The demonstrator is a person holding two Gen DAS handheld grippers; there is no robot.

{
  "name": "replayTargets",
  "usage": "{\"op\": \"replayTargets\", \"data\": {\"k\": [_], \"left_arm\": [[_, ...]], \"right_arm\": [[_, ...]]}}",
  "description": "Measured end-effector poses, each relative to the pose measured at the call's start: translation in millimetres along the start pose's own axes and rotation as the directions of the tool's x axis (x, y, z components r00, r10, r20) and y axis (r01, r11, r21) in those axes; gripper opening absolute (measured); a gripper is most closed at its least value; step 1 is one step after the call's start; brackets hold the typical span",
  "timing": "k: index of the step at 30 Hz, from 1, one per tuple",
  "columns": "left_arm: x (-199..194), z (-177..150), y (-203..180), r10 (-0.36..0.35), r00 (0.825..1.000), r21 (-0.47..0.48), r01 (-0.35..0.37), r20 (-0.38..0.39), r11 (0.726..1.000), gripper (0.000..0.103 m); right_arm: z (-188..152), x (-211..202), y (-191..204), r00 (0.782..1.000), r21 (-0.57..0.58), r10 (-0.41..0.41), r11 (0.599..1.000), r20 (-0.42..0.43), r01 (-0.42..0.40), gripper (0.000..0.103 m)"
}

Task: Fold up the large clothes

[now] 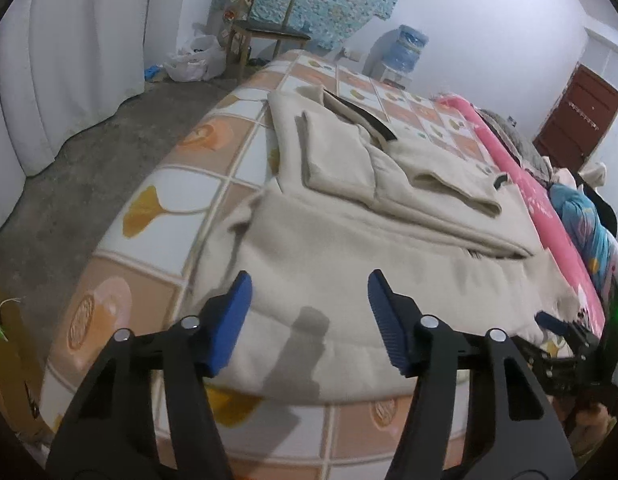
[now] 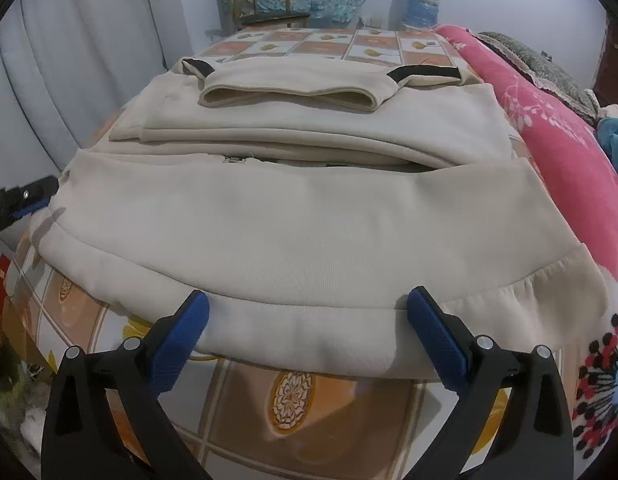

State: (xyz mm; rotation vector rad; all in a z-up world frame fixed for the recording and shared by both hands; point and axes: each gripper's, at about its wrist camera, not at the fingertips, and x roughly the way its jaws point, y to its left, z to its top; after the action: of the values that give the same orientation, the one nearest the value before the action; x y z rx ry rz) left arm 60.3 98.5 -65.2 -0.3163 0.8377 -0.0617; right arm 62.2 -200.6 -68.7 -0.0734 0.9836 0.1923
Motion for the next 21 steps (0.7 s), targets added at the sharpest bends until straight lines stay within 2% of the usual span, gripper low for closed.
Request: {"op": "replayTargets", "data": {"k": [2,5,8,9,11,14,16,19,20,21], "left_arm": [[4.4,4.9,6.2,0.009,1.0,-0.014,-0.009,-0.003,1.0,0.05],[9.2,11.5,19.6,0.018,1.0,-0.053,-0.018,-0.014,0.998,0.049],[22.2,13.9,31.6,-0.051,0.995,-0.086,0.043,-0.091,0.995,0.046],[21.8,14.6,33.9,-0.066,0.994,-0.089,0.058,-0.088,0.994,0.046],[22.0,16.8,35.2,-0.142,0.984,-0.091,0.133,-0.11,0.987,0.046],[22.1,20.0,37.9,-0.215,0.971,-0.096,0.205,-0.107,0.974,0.047],[32.3,20.4,43.9,-0.194,0.973,-0.125,0.179,-0.122,0.976,0.045],[33.7,26.6,46.6,-0.211,0.971,-0.158,0.192,-0.112,0.969,0.041],[31.1,28.3,44.1,-0.232,0.968,-0.155,0.215,-0.099,0.964,0.041],[24.6,29.9,38.5,-0.283,0.957,-0.131,0.272,-0.068,0.953,0.041]], "right_arm": [[0.5,0.1,1.0,1.0,0.0,-0.003,1.0,-0.005,0.003,0.096],[0.9,0.1,1.3,1.0,-0.001,-0.006,1.0,-0.01,0.006,0.096],[1.1,0.3,1.8,1.0,0.001,-0.008,1.0,-0.01,0.008,0.096],[1.0,0.5,1.8,1.0,0.001,-0.009,1.0,-0.011,0.009,0.096],[1.2,0.5,1.8,1.0,0.0,-0.012,1.0,-0.011,0.012,0.096],[0.9,0.4,2.2,1.0,0.001,-0.014,1.0,-0.012,0.014,0.096],[0.7,0.3,2.2,1.0,0.001,-0.015,1.0,-0.01,0.015,0.096],[0.5,0.0,1.8,1.0,0.001,-0.016,1.0,-0.01,0.017,0.096],[0.2,0.0,1.6,1.0,0.003,-0.016,1.0,-0.01,0.016,0.096],[-0.2,-0.2,1.3,1.0,0.006,-0.016,1.0,-0.009,0.016,0.096]]}}
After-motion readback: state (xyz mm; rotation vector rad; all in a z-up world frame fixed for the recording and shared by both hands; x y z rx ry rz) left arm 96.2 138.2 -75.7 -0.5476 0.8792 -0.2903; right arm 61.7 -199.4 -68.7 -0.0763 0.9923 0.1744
